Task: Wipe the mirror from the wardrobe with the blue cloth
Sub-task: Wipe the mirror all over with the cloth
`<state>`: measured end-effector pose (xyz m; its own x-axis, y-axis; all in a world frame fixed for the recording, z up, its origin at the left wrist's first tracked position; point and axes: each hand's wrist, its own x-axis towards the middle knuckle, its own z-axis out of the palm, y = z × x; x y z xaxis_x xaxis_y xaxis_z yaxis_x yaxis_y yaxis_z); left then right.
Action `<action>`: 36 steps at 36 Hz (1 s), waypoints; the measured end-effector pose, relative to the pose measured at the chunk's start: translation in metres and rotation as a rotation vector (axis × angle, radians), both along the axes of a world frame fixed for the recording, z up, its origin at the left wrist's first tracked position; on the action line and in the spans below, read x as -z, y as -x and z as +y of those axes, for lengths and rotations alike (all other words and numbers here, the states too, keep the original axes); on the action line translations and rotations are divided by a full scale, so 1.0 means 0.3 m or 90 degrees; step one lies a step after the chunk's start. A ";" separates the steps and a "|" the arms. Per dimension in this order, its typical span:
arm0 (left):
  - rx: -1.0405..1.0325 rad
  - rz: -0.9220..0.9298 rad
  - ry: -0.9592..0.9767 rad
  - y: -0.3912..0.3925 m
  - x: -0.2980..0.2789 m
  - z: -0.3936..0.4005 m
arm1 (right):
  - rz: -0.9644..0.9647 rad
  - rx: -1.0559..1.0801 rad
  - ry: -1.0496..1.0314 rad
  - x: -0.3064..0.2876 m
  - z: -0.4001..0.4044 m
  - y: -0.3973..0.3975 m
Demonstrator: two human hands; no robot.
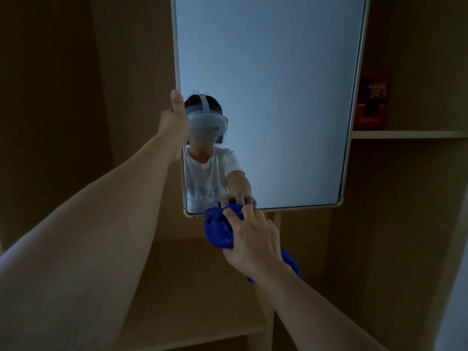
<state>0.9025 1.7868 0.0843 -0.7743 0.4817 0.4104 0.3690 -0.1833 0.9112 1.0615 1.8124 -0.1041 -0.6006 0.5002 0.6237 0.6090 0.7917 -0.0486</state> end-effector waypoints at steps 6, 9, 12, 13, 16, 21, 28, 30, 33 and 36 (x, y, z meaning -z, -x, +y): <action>-0.011 0.028 0.004 -0.011 0.004 -0.010 | -0.007 0.052 0.005 0.000 0.034 -0.065; -0.005 0.027 0.004 -0.010 0.001 -0.015 | -0.005 0.067 0.024 -0.006 0.036 -0.082; -0.002 0.015 0.010 -0.015 0.000 -0.017 | 0.003 0.067 0.032 -0.021 0.015 -0.092; -0.005 0.012 0.008 -0.016 0.000 -0.015 | 0.007 0.058 0.029 -0.027 0.004 -0.092; -0.015 0.010 0.000 -0.021 0.003 -0.012 | -0.014 -0.016 -0.008 -0.042 -0.041 -0.065; -0.020 0.019 0.009 -0.022 0.003 -0.019 | -0.071 -0.085 -0.048 -0.086 -0.126 0.071; -0.020 0.001 -0.003 -0.019 0.002 -0.014 | -0.054 -0.050 -0.023 -0.037 -0.074 0.042; -0.019 0.003 -0.006 -0.017 0.004 -0.008 | -0.040 -0.040 -0.020 -0.021 -0.038 0.014; -0.023 0.009 -0.002 -0.014 0.008 -0.006 | -0.034 -0.015 -0.020 -0.004 0.014 -0.028; -0.029 0.009 0.003 -0.011 0.006 -0.005 | -0.025 0.023 -0.017 0.007 0.055 -0.069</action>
<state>0.9058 1.7853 0.0825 -0.7895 0.4479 0.4197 0.3897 -0.1625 0.9065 1.0822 1.8291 -0.1062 -0.6068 0.5048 0.6139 0.6378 0.7702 -0.0028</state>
